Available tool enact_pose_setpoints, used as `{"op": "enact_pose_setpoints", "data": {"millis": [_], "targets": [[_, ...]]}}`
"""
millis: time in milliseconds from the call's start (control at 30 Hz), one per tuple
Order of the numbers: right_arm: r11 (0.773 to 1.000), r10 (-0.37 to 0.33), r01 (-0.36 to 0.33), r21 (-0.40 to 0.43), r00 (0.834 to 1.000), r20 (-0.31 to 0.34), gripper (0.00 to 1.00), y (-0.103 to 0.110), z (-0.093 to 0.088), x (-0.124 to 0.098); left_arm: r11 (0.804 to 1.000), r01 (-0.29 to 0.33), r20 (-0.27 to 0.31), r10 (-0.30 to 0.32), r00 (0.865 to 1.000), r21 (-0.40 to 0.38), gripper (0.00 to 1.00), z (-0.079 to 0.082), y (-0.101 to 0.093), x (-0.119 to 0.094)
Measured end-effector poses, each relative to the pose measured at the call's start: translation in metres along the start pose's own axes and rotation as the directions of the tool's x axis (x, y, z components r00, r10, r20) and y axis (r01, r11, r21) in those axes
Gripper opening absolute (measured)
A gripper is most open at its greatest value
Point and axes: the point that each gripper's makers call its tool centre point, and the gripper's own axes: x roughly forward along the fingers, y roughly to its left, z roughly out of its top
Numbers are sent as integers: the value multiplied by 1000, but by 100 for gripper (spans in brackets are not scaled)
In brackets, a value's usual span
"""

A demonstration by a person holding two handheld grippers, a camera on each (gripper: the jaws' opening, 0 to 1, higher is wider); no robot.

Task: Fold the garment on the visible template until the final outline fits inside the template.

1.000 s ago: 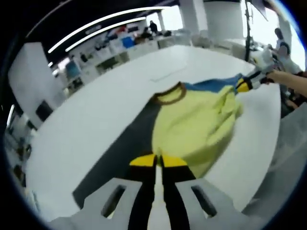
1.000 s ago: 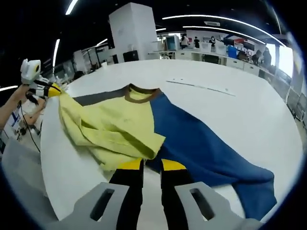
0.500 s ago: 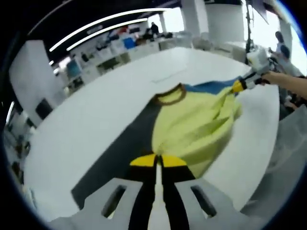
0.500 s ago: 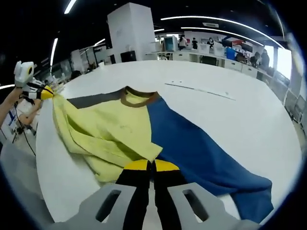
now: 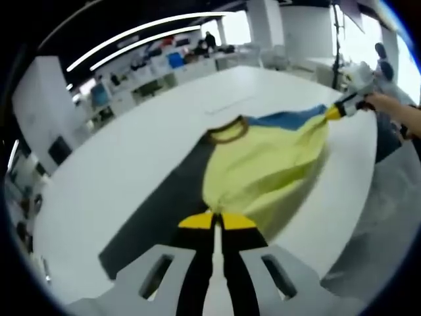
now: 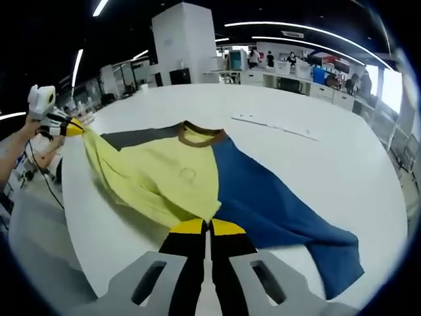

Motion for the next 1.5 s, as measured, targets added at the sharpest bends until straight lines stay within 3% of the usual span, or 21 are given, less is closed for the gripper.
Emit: {"op": "enact_pose_setpoints", "data": {"millis": [300,567,900,1133,1500], "targets": [[1000,2,-2,-17,999,38,2,28,7,-44,1000,-10,28,11,1000,-7,0,-9,-7,-33],[999,21,-18,-33,994,107,2,53,27,-82,999,-39,54,39,998,-10,0,-15,-5,-54],[998,21,-12,-54,986,165,2,71,48,-109,998,-57,130,57,990,-3,0,0,1,-77],[998,-1,12,-63,986,165,2,83,41,-126,998,-65,169,62,984,13,0,4,3,-92],[1000,7,-5,-21,997,82,2,109,-6,-126,999,-28,139,30,990,-14,0,-33,-12,-94]]}}
